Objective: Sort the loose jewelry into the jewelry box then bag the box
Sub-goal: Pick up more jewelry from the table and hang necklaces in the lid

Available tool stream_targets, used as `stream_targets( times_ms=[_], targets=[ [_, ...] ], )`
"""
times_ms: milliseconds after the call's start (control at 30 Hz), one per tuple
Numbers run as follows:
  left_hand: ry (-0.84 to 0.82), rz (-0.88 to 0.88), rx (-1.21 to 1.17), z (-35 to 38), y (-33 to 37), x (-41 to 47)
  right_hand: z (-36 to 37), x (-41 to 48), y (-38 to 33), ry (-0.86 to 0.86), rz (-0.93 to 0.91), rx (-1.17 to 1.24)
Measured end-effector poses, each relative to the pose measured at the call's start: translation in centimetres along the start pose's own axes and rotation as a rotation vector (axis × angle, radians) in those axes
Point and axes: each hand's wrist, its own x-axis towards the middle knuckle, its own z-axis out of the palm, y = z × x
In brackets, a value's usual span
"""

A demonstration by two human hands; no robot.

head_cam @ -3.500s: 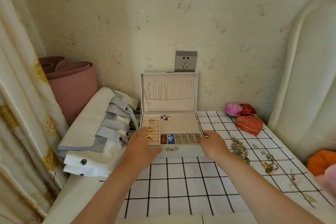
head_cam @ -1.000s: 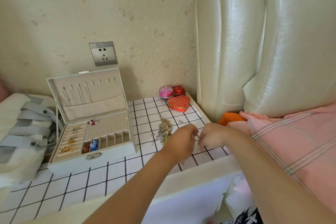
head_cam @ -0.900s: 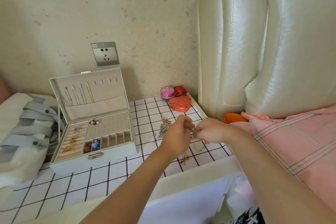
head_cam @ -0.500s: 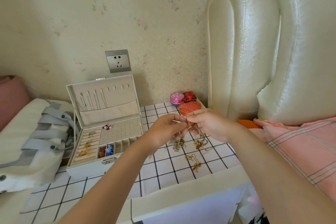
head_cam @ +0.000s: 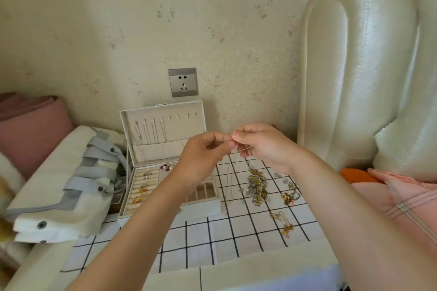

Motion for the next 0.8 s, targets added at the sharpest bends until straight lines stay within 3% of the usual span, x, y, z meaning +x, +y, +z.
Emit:
stream_targets(
  times_ms=[233,433,633,800],
  targets=[
    [-0.022,-0.086,-0.017,-4.8,-0.3,0.4,3.3,2.5,-1.1,-0.17,0.033,0.004],
    [-0.018,-0.192,0.111,-8.3,-1.4,0.1,6.0,4.9,-0.3,-0.252,0.067,-0.025],
    [-0.027,-0.238,0.05,-12.4,-3.2,0.0,7.6,7.1,0.6,-0.236,0.128,-0.077],
    [-0.156,-0.277,0.328,-15.6,-4.1,-0.4,8.6,8.2,1.4,-0.167,0.11,-0.347]
  ],
)
